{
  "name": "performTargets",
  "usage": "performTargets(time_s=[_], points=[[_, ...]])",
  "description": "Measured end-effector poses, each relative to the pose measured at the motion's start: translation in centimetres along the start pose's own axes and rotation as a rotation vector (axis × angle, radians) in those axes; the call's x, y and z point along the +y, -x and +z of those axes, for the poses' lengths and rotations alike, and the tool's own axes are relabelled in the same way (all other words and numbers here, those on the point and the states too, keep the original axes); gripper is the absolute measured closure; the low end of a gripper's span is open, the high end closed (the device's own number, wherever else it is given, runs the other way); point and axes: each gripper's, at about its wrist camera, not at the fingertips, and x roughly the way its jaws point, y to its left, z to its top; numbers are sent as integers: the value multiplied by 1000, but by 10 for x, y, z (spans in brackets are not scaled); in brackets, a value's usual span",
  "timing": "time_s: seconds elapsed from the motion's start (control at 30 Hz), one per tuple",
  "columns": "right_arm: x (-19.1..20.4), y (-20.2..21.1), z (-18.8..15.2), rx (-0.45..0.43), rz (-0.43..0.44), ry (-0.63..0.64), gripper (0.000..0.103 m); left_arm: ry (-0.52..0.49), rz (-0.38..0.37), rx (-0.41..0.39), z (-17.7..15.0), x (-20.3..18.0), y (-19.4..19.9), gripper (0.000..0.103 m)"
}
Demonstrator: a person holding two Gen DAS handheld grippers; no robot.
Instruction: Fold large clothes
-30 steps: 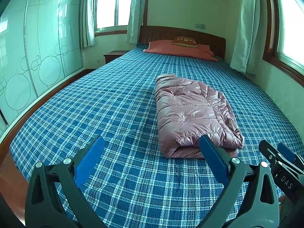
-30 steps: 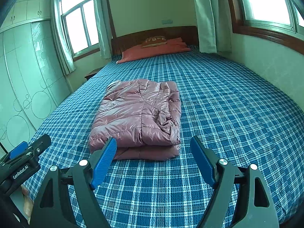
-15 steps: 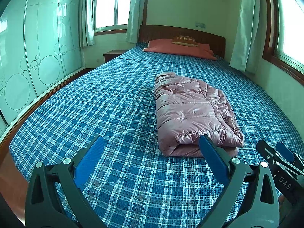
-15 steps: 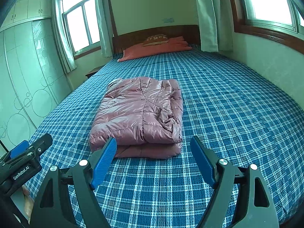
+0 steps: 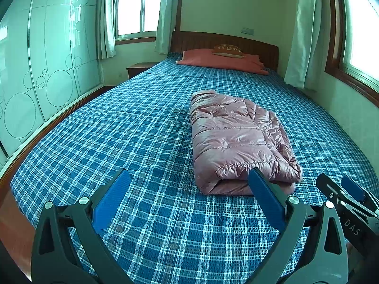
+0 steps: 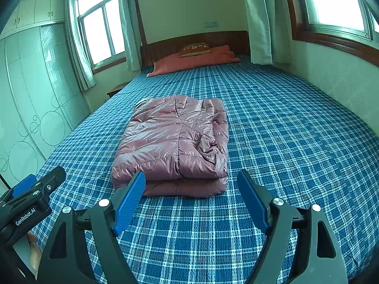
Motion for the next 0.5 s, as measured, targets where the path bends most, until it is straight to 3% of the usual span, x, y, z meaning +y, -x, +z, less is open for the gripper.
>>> performTargets(time_s=[0.5], points=[[0,-1,0,3,1,-3,25,-28,0,-3,4,-3,-1,2]])
